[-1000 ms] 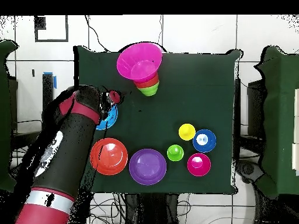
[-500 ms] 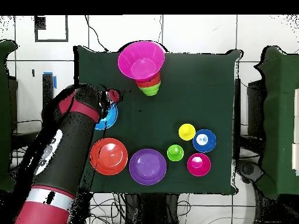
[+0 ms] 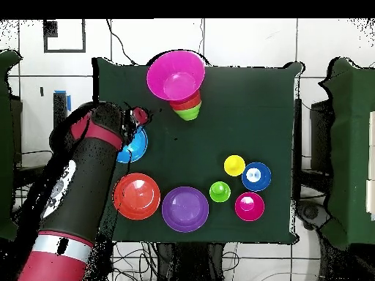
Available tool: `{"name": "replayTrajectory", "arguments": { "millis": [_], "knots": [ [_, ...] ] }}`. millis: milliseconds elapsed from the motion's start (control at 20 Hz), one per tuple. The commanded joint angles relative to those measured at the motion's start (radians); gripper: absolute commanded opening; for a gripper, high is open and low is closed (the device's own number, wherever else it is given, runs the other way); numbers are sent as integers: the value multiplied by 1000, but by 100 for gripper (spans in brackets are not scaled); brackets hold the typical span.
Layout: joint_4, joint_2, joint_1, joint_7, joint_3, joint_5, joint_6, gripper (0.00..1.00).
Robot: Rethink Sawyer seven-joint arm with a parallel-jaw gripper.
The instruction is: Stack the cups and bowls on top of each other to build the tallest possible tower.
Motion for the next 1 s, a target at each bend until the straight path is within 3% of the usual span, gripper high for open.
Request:
{"name": "replayTrajectory", "arguments": {
  "millis": [50,300,350,800,1000],
  "knots": [
    [-40,59,-38,-90,143,-39,124,100],
    [-36,44,-62,-137,181,-39,113,100],
    [-23,26,-72,-139,196,-40,68,100],
    [-85,-70,-129,-205,247,-11,183,100],
    [-161,-62,-163,-230,273,-15,213,100]
  ]
}}
